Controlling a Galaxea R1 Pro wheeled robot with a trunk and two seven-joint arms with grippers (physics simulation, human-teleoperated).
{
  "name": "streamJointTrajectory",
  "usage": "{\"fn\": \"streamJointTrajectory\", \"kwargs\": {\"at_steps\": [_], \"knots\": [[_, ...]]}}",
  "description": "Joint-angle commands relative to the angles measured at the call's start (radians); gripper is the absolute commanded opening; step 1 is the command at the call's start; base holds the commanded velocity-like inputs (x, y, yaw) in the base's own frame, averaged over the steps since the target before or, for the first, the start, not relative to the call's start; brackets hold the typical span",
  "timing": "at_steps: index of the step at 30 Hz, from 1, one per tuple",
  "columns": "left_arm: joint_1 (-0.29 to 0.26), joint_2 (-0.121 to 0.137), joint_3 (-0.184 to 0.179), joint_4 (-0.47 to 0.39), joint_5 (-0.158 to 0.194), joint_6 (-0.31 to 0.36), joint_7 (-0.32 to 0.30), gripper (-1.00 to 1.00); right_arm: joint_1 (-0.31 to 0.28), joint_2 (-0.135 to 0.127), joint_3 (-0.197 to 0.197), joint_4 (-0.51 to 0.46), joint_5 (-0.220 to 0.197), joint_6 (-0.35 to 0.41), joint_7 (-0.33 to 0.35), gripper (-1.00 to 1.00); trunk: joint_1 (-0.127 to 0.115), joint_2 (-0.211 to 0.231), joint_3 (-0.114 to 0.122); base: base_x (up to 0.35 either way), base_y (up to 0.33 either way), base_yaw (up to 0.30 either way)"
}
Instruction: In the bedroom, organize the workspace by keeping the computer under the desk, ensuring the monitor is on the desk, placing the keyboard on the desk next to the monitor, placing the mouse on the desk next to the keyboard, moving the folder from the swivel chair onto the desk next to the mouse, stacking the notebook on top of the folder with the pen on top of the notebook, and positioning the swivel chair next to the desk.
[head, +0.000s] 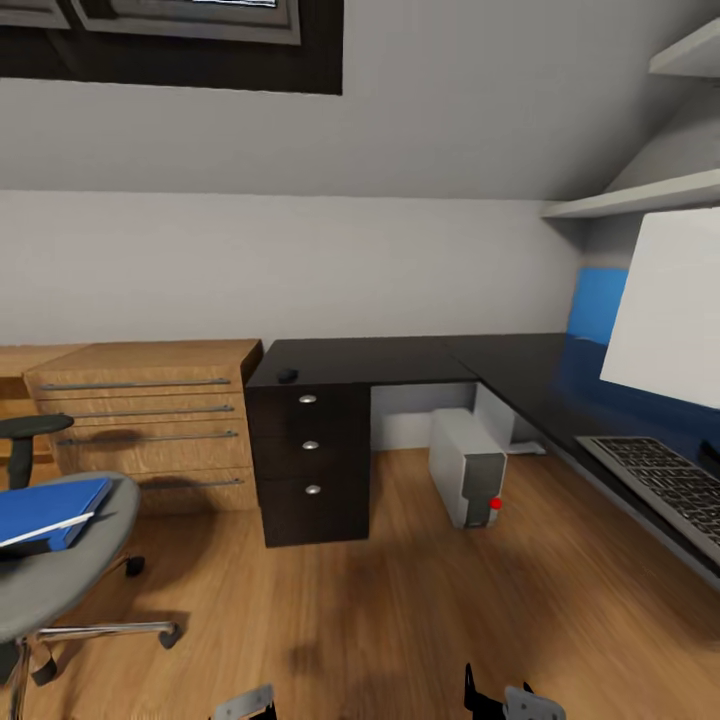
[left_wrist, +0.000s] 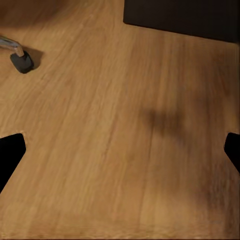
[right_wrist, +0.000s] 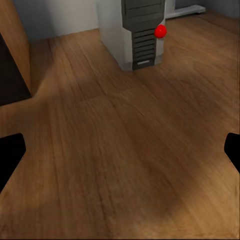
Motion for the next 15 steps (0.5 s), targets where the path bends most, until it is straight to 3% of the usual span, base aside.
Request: {"fn": "streamJointTrajectory", "kwargs": {"at_steps": [1,7,15], "knots": [[0.0,0.001,-0.005,0.001,0.011,-0.005,0.006,1.0,0.0,0.0,0.009,0.0,-0.003,-0.001,-0.007,1.0,-0.005,0.007,0.001,-0.335,-0.142,0.0],[0.0,0.001,-0.005,0.001,0.011,-0.005,0.007,1.0,0.0,0.001,0.01,0.0,0.0,0.0,-0.007,1.0,-0.028,0.049,0.01,-0.251,-0.23,0.017],[-0.001,0.004,-0.005,0.001,0.011,-0.005,0.007,1.0,0.0,0.002,0.014,0.0,0.003,0.002,-0.007,1.0,-0.058,0.105,0.023,-0.033,-0.043,0.073]]}}
